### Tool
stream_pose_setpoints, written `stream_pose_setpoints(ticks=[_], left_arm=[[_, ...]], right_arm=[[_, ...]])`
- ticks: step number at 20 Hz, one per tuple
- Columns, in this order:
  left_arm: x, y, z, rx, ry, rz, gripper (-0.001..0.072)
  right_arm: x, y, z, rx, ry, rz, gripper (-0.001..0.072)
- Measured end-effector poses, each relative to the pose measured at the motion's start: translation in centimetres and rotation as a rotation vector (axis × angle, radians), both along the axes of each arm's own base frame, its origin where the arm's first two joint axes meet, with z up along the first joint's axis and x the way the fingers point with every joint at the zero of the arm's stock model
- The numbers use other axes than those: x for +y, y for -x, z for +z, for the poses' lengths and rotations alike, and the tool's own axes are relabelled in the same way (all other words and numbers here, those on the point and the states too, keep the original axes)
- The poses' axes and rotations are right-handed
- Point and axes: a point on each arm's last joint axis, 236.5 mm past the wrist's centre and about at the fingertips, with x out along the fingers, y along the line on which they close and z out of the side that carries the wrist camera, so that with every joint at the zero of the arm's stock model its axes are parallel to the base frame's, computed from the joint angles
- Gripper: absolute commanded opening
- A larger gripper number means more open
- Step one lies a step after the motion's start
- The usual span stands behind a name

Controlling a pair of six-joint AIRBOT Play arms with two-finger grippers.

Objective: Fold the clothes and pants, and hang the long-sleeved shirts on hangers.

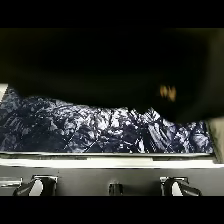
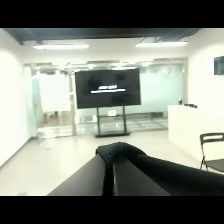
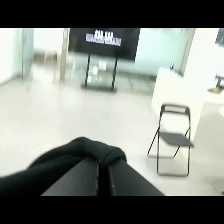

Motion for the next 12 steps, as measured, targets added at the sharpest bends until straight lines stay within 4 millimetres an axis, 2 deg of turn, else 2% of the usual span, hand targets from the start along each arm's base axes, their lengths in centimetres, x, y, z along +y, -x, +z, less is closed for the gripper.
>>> stream_pose_setpoints(ticks=[3, 5, 6, 7, 8, 11, 12], left_arm=[[-0.1, -0.2, -2.3, 0.100, -0.007, 0.014, 0.0023], [0.3, -1.5, -5.1, 0.210, 0.000, 0.012, 0.0021], [0.7, -2.7, -7.1, 0.286, 0.011, 0.008, 0.0021], [1.2, -4.0, -9.5, 0.371, 0.028, 0.002, 0.0020], [1.9, -5.7, -12.4, 0.471, 0.056, -0.010, 0.0020], [3.9, -11.8, -24.8, 0.838, 0.188, -0.072, 0.0020], [4.1, -13.7, -29.7, 0.966, 0.233, -0.103, 0.0021]], right_arm=[[0.4, 1.6, -0.3, 0.004, -0.027, -0.001, 0.0037], [0.2, 1.2, -2.0, 0.078, -0.067, -0.003, 0.0037], [-0.1, 0.3, -3.6, 0.149, -0.098, -0.001, 0.0036], [-0.5, -1.0, -5.9, 0.248, -0.129, 0.000, 0.0035], [-1.1, -3.0, -9.4, 0.397, -0.168, 0.002, 0.0035], [-2.3, -9.1, -22.3, 0.881, -0.300, 0.049, 0.0035], [-2.2, -10.9, -27.0, 1.033, -0.339, 0.076, 0.0035]])
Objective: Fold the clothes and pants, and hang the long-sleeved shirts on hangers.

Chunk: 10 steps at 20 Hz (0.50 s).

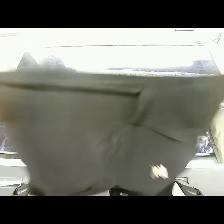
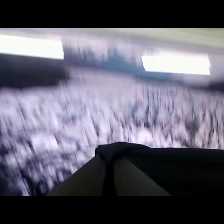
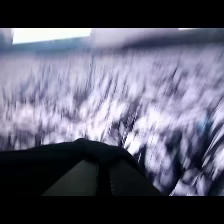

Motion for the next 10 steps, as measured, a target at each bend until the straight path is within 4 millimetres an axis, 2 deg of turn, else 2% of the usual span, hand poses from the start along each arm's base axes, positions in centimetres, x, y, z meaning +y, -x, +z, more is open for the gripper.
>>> stream_pose_setpoints(ticks=[2, 4, 5, 7, 9, 10], left_arm=[[0.0, -3.2, -9.0, 0.215, 0.070, -0.028, 0.0021], [-0.6, -6.1, -16.7, 0.385, 0.118, -0.051, 0.0022], [-0.8, -7.4, -19.8, 0.451, 0.131, -0.056, 0.0022], [-0.9, -10.4, -24.7, 0.535, 0.156, -0.051, 0.0022], [-0.9, -13.7, -27.7, 0.564, 0.178, -0.043, 0.0022], [-0.9, -15.4, -28.7, 0.565, 0.187, -0.040, 0.0022]], right_arm=[[0.8, -3.5, -9.1, 0.240, -0.077, 0.049, 0.0035], [2.0, -6.9, -17.0, 0.401, -0.124, 0.077, 0.0036], [2.6, -8.8, -20.4, 0.448, -0.144, 0.076, 0.0036], [3.7, -12.9, -25.4, 0.468, -0.192, 0.054, 0.0036], [4.3, -17.2, -28.7, 0.422, -0.250, 0.000, 0.0036], [4.4, -19.1, -29.6, 0.386, -0.279, -0.037, 0.0036]])
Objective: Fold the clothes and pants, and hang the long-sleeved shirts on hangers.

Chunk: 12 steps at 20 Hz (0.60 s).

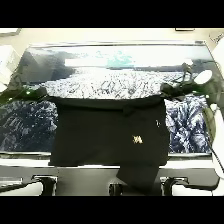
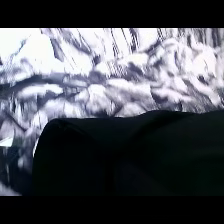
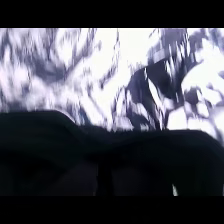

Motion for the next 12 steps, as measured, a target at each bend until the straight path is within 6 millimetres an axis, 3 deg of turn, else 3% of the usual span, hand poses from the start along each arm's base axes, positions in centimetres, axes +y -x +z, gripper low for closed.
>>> stream_pose_setpoints(ticks=[3, 6, 9, 12], left_arm=[[-0.3, -4.6, -1.6, -0.030, 0.008, 0.008, 0.0022], [-0.8, -8.5, -2.2, -0.092, 0.001, 0.018, 0.0022], [-1.5, -11.3, -2.9, -0.147, -0.012, 0.029, 0.0023], [-2.5, -12.4, -4.6, -0.148, -0.014, 0.025, 0.0023]], right_arm=[[-1.0, -5.1, -1.9, -0.107, -0.029, -0.149, 0.0036], [-2.4, -8.4, -2.4, -0.210, -0.033, -0.250, 0.0037], [-3.5, -10.2, -3.1, -0.264, -0.028, -0.307, 0.0037], [-3.9, -10.7, -4.8, -0.255, -0.025, -0.331, 0.0037]])
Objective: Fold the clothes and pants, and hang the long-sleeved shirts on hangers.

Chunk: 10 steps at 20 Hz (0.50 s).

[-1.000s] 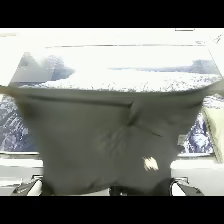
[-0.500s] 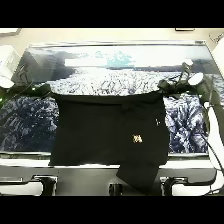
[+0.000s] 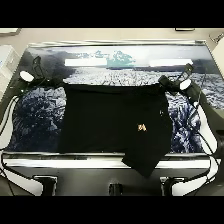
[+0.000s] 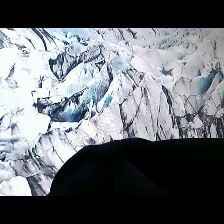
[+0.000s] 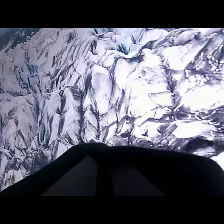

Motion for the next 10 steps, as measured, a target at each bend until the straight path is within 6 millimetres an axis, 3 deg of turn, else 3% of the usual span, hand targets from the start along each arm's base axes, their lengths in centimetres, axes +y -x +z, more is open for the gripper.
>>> stream_pose_setpoints(ticks=[3, 6, 8, 10], left_arm=[[-0.5, -0.2, -1.2, 0.020, 0.008, 0.001, 0.0024], [0.5, 0.4, 0.1, 0.031, 0.009, -0.002, 0.0025], [1.2, 2.2, 0.9, 0.087, 0.019, -0.025, 0.0025], [1.6, 5.4, 0.7, 0.199, 0.023, -0.081, 0.0025]], right_arm=[[-0.1, 0.0, -1.1, 0.023, -0.017, -0.017, 0.0037], [-0.6, 0.6, 0.5, 0.039, -0.029, -0.007, 0.0038], [-0.9, 2.7, 1.9, 0.104, -0.034, 0.051, 0.0040], [-1.0, 6.6, 2.0, 0.237, -0.029, 0.142, 0.0040]])
